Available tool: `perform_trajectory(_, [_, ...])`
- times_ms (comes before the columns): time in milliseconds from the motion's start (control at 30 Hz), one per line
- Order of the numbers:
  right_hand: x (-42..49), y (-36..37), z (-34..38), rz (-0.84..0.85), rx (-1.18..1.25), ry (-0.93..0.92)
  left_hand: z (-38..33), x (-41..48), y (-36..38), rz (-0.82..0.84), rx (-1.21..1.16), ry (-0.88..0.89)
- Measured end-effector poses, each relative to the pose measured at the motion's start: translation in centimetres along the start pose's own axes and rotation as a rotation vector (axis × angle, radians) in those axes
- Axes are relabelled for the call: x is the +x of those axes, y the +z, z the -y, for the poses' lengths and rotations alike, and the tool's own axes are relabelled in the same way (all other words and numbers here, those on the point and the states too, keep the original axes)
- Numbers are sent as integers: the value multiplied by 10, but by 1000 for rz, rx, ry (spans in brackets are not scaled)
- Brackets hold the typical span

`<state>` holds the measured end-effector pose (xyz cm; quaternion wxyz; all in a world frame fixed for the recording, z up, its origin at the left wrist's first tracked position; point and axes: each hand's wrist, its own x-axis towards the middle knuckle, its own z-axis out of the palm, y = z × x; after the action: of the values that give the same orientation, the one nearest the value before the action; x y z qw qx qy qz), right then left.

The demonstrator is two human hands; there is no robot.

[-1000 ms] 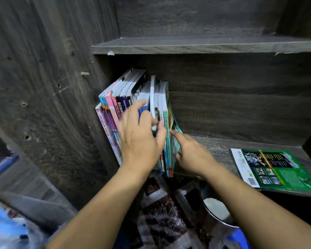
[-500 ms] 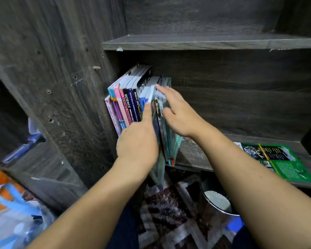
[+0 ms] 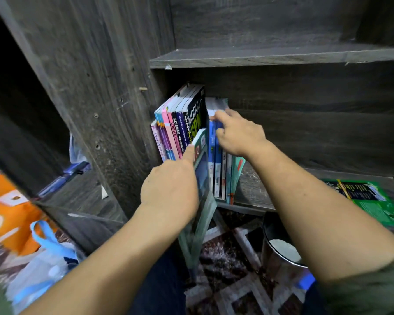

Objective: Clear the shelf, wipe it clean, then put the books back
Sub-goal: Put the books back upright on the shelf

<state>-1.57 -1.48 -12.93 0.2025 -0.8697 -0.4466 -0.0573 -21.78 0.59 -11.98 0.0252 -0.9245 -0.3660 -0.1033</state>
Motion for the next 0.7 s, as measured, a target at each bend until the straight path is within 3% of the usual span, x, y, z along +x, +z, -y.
perform_trajectory(300, [-8, 14, -8, -311, -57, 91, -3, 9, -7, -2, -13, 72])
perform_trajectory(700, [-5, 5, -41, -336, 6, 141, -21, 79, -49, -190, 88, 46])
